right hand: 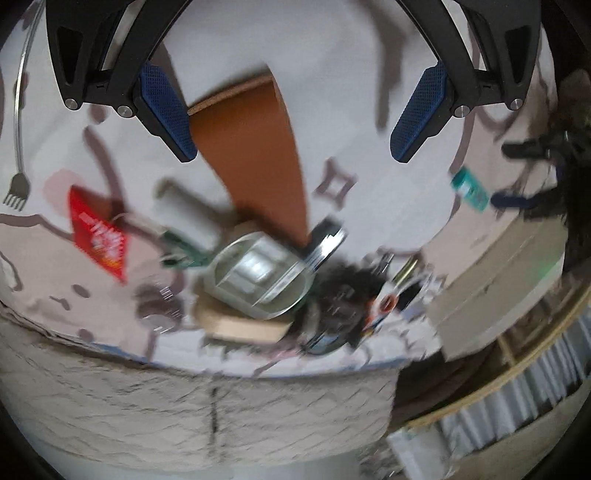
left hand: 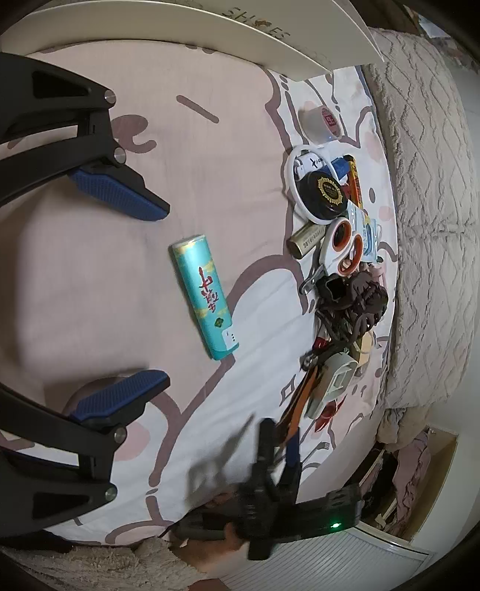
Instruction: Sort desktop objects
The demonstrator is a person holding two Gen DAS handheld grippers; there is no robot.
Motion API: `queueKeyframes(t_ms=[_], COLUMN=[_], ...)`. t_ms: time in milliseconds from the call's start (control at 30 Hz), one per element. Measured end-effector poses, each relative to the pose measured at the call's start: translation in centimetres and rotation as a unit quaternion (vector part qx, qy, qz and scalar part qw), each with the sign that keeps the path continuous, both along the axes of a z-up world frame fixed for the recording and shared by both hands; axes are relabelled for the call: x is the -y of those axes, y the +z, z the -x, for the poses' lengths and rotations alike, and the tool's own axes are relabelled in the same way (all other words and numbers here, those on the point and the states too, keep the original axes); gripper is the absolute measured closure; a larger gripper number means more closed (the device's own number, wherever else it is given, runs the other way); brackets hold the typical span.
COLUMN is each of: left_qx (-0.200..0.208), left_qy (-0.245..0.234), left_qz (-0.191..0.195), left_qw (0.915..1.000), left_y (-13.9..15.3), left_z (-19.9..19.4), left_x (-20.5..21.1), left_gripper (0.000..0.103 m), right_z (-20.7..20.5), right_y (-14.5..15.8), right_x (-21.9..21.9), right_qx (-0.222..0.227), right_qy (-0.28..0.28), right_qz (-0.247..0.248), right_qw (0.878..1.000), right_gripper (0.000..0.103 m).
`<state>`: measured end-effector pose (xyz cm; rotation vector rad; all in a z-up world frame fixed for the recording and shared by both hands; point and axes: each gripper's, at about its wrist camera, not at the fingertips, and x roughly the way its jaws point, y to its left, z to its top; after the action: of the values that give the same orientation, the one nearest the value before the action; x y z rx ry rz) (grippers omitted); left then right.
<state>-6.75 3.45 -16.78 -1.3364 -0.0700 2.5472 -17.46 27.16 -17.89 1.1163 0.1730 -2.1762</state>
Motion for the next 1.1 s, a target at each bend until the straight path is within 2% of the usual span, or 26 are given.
queueKeyframes(t_ms=[167, 267, 300, 367, 433, 667, 733, 833, 900, 933, 967, 1000, 1033, 1100], left_qx=[0.002, 0.005, 0.005, 0.008, 0.009, 0.011, 0.005, -0.002, -0.006, -0.007, -0.008, -0.009, -0.010, -0.011], left_qy=[0.004, 0.014, 0.018, 0.027, 0.040, 0.106, 0.116, 0.115, 0.114, 0.115, 0.116, 0.118, 0.120, 0.120], left_qz=[-0.008, -0.014, -0.017, -0.029, -0.042, -0.078, -0.076, -0.053, -0.045, -0.045, -0.046, -0.047, -0.049, -0.052], left_qw=[1.0000, 0.9998, 0.9997, 0.9992, 0.9983, 0.9912, 0.9903, 0.9920, 0.9924, 0.9923, 0.9921, 0.9919, 0.9916, 0.9913], left_y=[0.0, -0.2, -0.3, -0.4, -0.4, -0.9, -0.9, -1.0, -1.0, -1.0, -1.0, -1.0, -1.0, -0.9], left_z=[-0.2, -0.2, -0.2, 0.0, 0.5, 2.0, 2.1, 2.1, 2.1, 2.0, 2.0, 2.0, 2.0, 2.0], left_x=[-0.1, -0.1, -0.1, -0.2, -0.4, -0.5, -0.8, -1.5, -1.7, -1.7, -1.6, -1.5, -1.4, -1.3], left_gripper=[0.019, 0.019, 0.019, 0.010, 0.007, 0.002, 0.002, 0.002, 0.002, 0.002, 0.004, 0.005, 0.007, 0.011], right_z=[-2.1, -2.7, -2.8, -2.7, -2.4, -0.5, -0.3, -0.5, -0.8, -0.9, -1.1, -1.2, -1.2, -1.4], right_y=[-0.1, -0.1, -0.1, -0.1, 0.1, 0.1, 0.1, 0.1, 0.1, 0.3, 0.5, 0.7, 0.8, 0.7], right_x=[2.1, 2.7, 2.7, 2.5, 2.2, 0.7, 0.6, 0.9, 1.3, 1.4, 1.4, 1.4, 1.4, 1.5], right_qx=[-0.015, -0.016, -0.019, -0.024, -0.020, 0.008, 0.006, -0.004, -0.011, -0.015, -0.017, -0.019, -0.021, -0.021], right_qy=[0.029, 0.028, 0.022, -0.008, -0.038, -0.113, -0.122, -0.120, -0.114, -0.111, -0.107, -0.104, -0.105, -0.103], right_qz=[-0.036, -0.053, -0.058, -0.076, -0.084, -0.075, -0.072, -0.074, -0.075, -0.071, -0.065, -0.060, -0.060, -0.062], right_qw=[0.999, 0.998, 0.998, 0.997, 0.996, 0.991, 0.990, 0.990, 0.991, 0.991, 0.992, 0.993, 0.992, 0.993], right_gripper=[0.000, 0.000, 0.000, 0.000, 0.000, 0.000, 0.000, 0.000, 0.007, 0.020, 0.038, 0.045, 0.050, 0.050])
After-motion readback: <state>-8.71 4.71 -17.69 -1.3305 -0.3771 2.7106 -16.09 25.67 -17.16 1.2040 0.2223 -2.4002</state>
